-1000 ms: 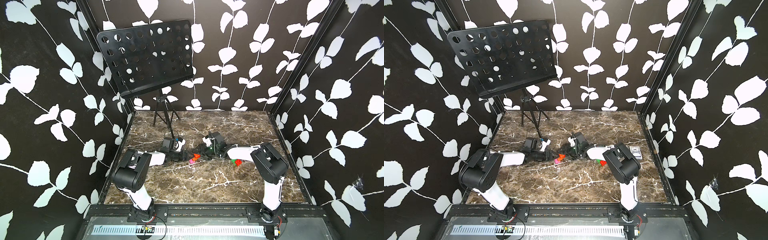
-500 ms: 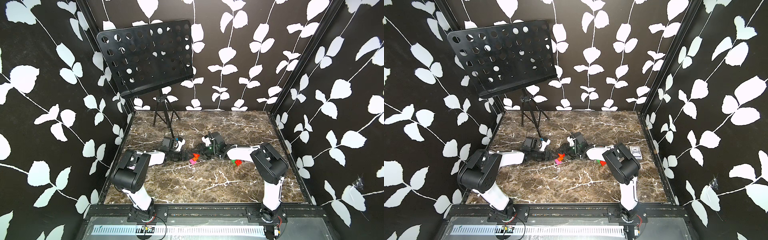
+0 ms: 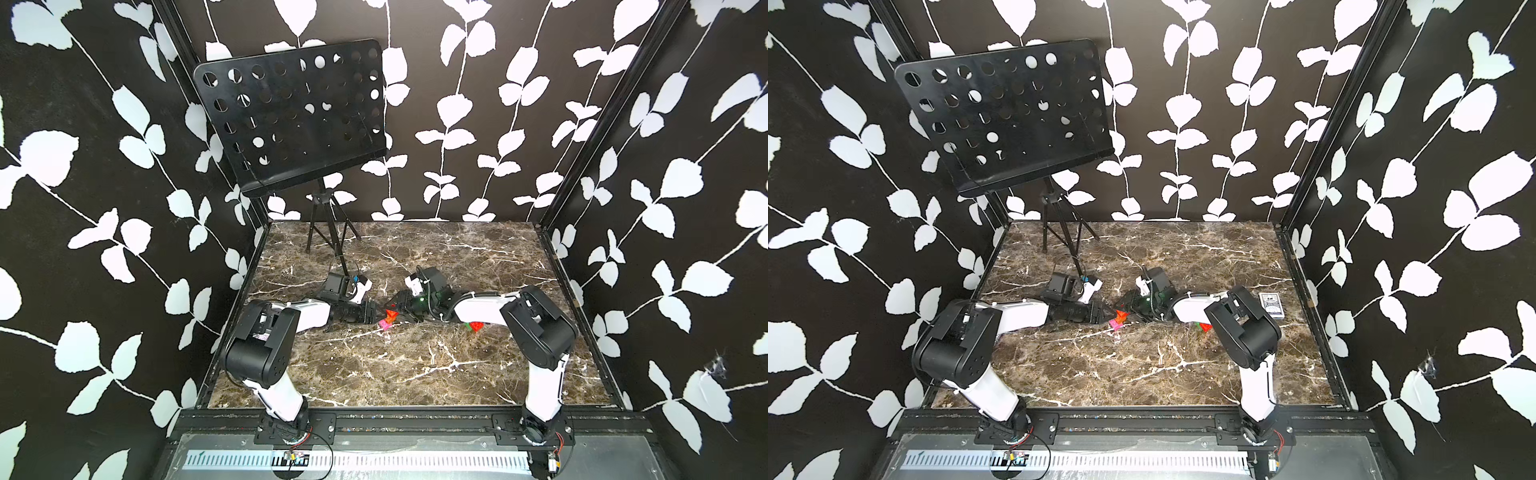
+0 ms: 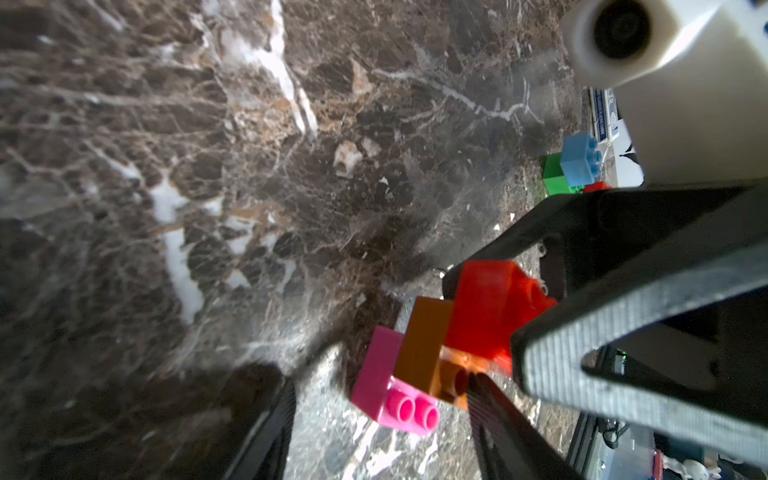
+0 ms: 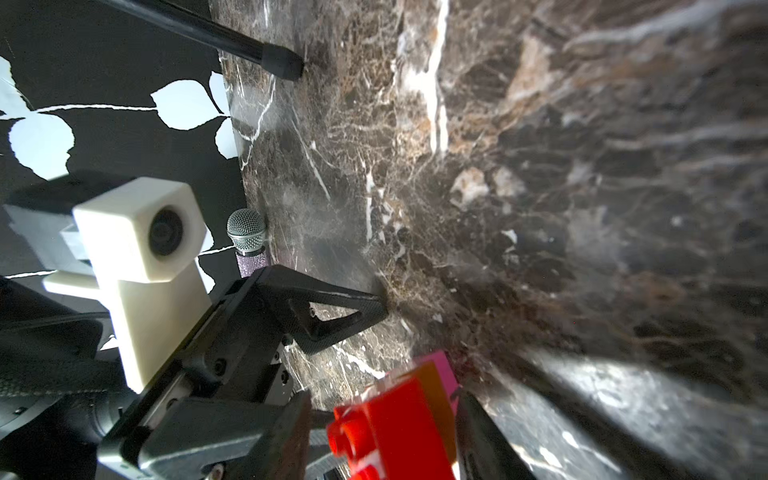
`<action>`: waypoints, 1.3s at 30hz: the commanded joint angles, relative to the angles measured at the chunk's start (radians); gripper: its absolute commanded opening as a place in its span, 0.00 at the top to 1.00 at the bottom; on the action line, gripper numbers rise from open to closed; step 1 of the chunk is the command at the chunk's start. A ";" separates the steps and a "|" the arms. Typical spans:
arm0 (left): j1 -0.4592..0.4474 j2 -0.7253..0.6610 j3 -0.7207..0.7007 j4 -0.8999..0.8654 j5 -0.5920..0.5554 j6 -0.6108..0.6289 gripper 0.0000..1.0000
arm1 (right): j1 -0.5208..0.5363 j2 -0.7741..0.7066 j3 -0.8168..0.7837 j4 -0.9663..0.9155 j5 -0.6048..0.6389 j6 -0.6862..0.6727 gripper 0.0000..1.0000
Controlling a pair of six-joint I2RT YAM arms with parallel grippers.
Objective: Assemble the letter y with lego
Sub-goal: Adjust the lego brick at the center of the board.
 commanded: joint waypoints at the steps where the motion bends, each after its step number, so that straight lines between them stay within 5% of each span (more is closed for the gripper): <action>1: 0.010 -0.045 0.024 -0.038 0.003 0.022 0.30 | 0.007 -0.046 -0.013 0.029 0.021 0.011 0.47; 11: 0.033 -0.058 0.007 -0.016 0.040 -0.006 0.28 | 0.007 -0.052 -0.023 0.037 0.028 0.016 0.51; 22: 0.049 -0.056 -0.107 0.129 0.183 -0.249 0.30 | 0.008 -0.068 -0.034 0.037 0.046 0.017 0.51; 39: 0.047 -0.016 -0.170 0.272 0.164 -0.330 0.37 | 0.038 -0.122 -0.105 0.078 0.099 0.058 0.52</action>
